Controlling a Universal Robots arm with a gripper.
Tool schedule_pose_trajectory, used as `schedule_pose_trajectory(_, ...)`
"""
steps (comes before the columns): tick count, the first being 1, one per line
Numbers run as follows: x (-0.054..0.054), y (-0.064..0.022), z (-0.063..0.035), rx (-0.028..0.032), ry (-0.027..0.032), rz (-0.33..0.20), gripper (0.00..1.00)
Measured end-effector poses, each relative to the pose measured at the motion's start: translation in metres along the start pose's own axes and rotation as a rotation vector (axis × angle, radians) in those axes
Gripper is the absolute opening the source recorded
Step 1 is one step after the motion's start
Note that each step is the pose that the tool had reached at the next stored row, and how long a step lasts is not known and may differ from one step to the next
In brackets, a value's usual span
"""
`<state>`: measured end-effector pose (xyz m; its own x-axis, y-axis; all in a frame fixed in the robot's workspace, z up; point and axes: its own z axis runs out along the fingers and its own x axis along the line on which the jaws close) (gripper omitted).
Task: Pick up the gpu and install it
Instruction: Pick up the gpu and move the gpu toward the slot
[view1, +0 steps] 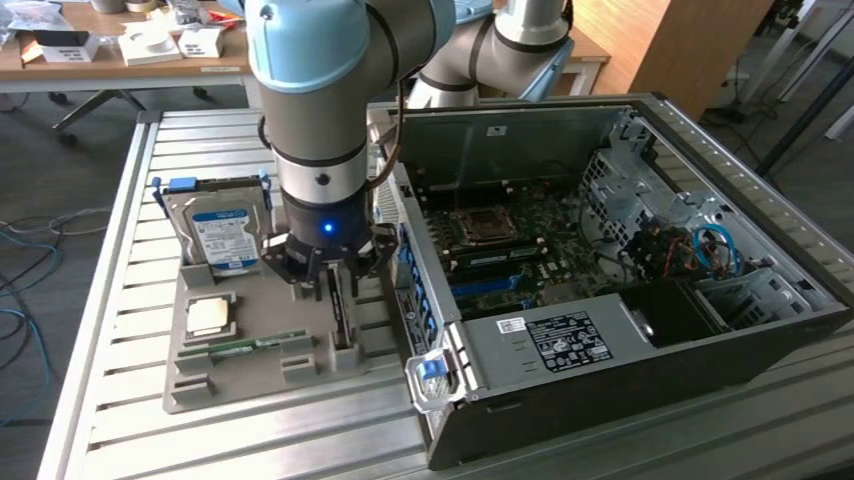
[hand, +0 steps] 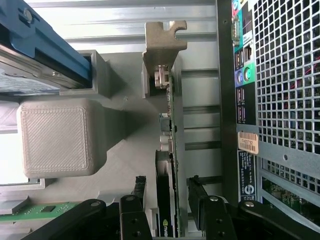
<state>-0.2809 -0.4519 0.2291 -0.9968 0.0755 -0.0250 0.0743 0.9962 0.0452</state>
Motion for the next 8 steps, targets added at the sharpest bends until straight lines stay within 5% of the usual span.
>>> schedule_pose_trajectory(8, -0.0001, 0.0, -0.0024, -0.0001, -0.0001, 0.0, 0.47)
